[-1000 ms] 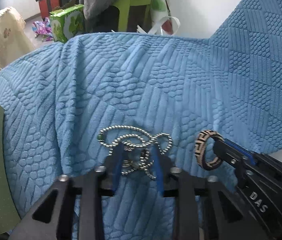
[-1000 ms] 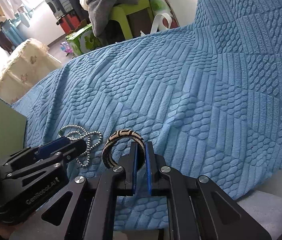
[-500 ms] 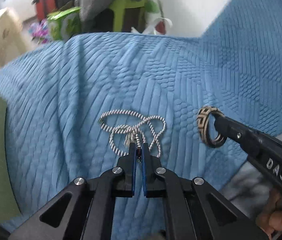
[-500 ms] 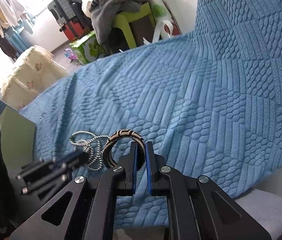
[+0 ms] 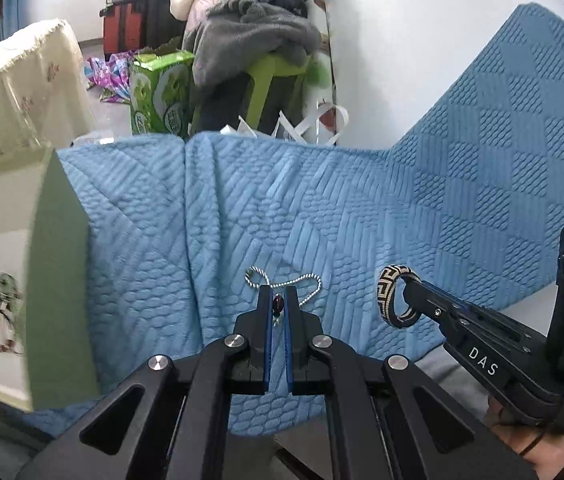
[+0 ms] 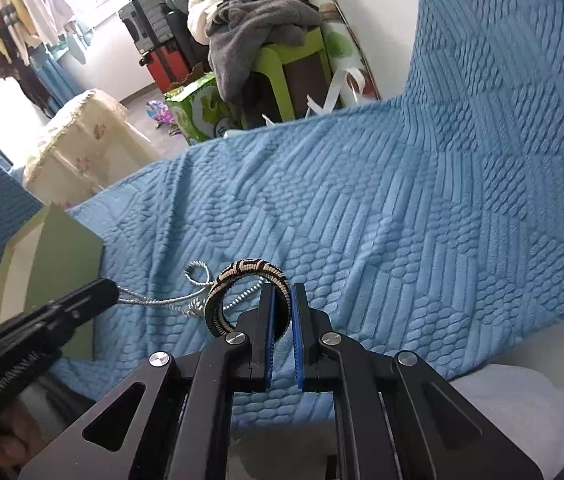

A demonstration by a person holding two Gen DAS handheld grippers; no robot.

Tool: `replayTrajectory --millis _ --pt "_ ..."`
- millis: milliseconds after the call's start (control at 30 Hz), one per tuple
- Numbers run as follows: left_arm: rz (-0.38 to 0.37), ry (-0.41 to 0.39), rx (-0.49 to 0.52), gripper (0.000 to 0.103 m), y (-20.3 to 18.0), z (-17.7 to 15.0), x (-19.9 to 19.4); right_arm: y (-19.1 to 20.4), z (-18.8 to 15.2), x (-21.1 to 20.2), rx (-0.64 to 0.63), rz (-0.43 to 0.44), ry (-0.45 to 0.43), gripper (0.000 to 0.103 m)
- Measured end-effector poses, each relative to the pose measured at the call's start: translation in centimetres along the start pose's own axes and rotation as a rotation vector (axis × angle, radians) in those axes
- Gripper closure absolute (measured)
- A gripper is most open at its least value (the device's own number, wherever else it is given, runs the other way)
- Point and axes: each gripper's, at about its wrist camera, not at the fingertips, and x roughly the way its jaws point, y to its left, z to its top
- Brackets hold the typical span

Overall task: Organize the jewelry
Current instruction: 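Carry the silver chain and patterned bangle over the box with both tools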

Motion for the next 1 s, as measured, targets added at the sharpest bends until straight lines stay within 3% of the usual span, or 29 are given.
replayTrajectory --millis 367,667,1000 --pt "0.036 -0.134 0.042 0.101 0.0 5.6 -9.6 5.4 4.1 -6.3 -0.082 0.027 -0.069 0.097" --pt "0.066 -0.252 0.035 0.101 2.9 9.7 -17.5 12.1 7.6 -10.0 -0.155 0.091 -0.154 0.097" --pt "0.15 -0.337 0.023 0.1 8.1 10.4 -24.4 18.7 8.3 -10.7 -0.215 0.18 -0.176 0.097"
